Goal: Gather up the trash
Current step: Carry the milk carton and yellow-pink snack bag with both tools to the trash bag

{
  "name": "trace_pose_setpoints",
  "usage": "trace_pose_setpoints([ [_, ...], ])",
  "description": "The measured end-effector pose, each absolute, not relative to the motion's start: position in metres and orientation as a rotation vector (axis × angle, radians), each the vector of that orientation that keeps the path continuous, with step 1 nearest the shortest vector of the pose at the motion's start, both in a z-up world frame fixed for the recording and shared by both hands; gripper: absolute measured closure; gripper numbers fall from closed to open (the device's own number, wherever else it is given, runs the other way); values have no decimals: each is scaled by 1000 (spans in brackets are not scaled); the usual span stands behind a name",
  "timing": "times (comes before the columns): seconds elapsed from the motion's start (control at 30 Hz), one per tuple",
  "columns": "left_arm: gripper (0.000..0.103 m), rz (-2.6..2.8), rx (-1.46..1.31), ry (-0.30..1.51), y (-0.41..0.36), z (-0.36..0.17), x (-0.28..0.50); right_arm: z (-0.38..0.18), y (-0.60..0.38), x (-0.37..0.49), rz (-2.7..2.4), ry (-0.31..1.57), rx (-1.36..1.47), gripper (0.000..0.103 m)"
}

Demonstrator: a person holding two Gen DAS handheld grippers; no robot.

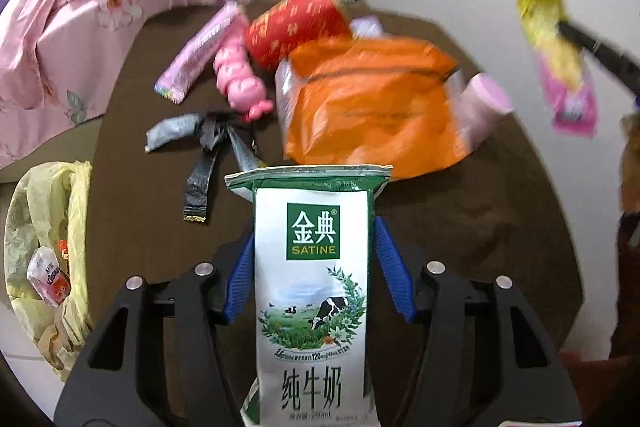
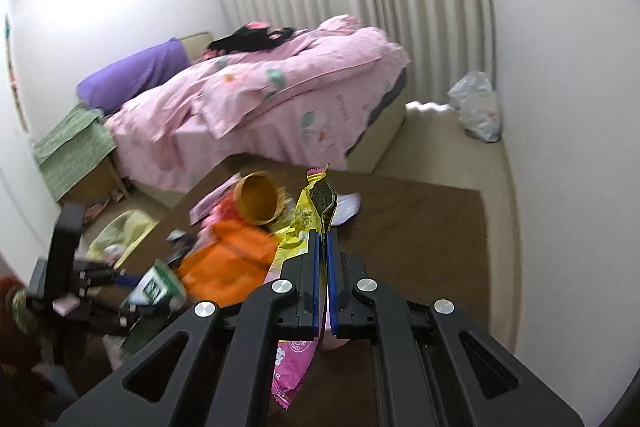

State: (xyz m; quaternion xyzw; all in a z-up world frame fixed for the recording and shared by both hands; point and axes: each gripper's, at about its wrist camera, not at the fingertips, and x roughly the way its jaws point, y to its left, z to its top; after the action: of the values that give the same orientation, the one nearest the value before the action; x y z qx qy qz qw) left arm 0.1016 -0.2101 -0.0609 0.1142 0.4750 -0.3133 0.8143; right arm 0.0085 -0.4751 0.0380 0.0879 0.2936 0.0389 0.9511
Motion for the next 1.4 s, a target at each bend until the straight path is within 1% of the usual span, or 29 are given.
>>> trace_pose_setpoints([
  [0.23,50,-706,96,882,-162,-15,77,32,-425,-3,187,616,134,97],
  [0.47,50,-652,47,775,-116,13,61,32,-373,5,268,627,69,97],
  [0.77,50,-537,-32,639,-47,44,61,58,-311,22,369,577,9,97],
  [1.0,50,-341,-107,502,26,75,87,73,-260,59,436,541,-18,97],
  [1.23,50,-211,-187,471,91,72,113,64,-207,109,505,562,-13,97],
  [1.4,50,-193,-230,495,112,44,125,44,-162,147,557,599,-16,97],
])
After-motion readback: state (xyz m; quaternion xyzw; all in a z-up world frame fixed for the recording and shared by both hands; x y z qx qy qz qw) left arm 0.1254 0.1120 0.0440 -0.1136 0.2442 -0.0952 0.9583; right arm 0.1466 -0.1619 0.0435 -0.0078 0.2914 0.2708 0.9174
